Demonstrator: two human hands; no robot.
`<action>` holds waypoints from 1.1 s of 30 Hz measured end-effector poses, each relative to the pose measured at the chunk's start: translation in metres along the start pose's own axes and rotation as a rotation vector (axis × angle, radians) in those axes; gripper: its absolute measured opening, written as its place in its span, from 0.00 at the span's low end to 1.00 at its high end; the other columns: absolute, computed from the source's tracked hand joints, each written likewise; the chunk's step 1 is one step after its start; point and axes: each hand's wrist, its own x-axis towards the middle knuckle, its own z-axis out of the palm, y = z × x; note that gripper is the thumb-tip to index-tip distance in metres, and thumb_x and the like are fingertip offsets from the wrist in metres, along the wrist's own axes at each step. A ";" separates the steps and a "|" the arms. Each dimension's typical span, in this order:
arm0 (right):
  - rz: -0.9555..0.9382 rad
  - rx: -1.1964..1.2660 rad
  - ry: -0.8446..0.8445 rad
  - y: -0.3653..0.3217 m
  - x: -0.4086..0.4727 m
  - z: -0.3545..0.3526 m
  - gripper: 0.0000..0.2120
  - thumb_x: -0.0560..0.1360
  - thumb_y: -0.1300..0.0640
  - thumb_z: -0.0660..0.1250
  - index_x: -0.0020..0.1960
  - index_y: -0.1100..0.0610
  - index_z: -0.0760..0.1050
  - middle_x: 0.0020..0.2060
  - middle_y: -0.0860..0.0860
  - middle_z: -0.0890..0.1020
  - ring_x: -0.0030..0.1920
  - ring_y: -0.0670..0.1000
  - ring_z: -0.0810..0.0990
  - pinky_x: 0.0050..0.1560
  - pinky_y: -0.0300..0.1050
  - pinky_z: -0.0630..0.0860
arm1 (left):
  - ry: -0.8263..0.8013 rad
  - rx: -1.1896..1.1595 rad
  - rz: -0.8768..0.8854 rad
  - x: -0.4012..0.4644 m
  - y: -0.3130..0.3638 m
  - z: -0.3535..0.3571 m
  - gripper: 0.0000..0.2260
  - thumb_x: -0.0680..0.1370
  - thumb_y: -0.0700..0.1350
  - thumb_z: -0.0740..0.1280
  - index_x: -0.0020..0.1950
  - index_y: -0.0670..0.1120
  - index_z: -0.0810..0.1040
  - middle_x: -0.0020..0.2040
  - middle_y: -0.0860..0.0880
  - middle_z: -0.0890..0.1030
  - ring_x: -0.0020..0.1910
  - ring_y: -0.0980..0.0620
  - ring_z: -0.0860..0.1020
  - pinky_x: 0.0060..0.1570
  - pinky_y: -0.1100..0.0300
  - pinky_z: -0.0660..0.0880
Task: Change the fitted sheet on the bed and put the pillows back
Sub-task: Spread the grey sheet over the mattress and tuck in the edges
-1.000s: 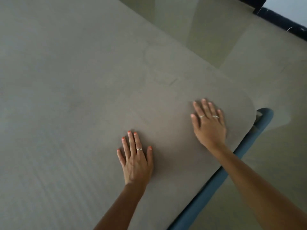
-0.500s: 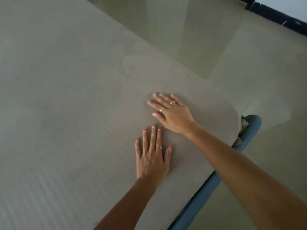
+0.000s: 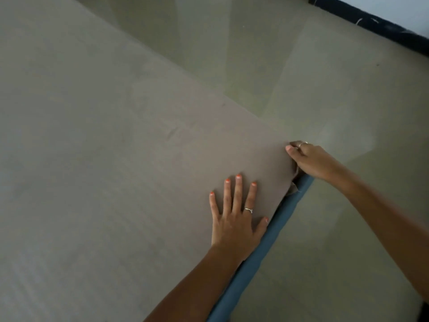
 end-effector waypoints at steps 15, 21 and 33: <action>-0.089 -0.791 -0.502 -0.001 0.001 0.018 0.21 0.78 0.45 0.51 0.64 0.48 0.75 0.66 0.44 0.74 0.75 0.52 0.58 0.68 0.70 0.34 | -0.040 0.088 0.004 0.012 -0.009 0.017 0.35 0.77 0.65 0.50 0.79 0.47 0.52 0.76 0.40 0.60 0.74 0.38 0.57 0.62 0.30 0.54; -0.200 -0.768 -0.528 0.010 0.043 0.006 0.14 0.73 0.47 0.60 0.54 0.51 0.78 0.54 0.47 0.80 0.64 0.50 0.72 0.72 0.64 0.43 | -0.076 0.076 -0.015 0.005 -0.005 0.019 0.37 0.76 0.66 0.52 0.79 0.49 0.48 0.78 0.42 0.57 0.75 0.39 0.57 0.68 0.32 0.49; -0.343 0.014 -0.305 -0.101 0.116 -0.022 0.28 0.80 0.43 0.54 0.73 0.59 0.63 0.68 0.58 0.73 0.67 0.59 0.71 0.66 0.51 0.68 | -0.108 0.073 -0.243 0.020 0.026 -0.019 0.36 0.74 0.70 0.56 0.78 0.54 0.58 0.77 0.43 0.59 0.73 0.39 0.62 0.64 0.35 0.57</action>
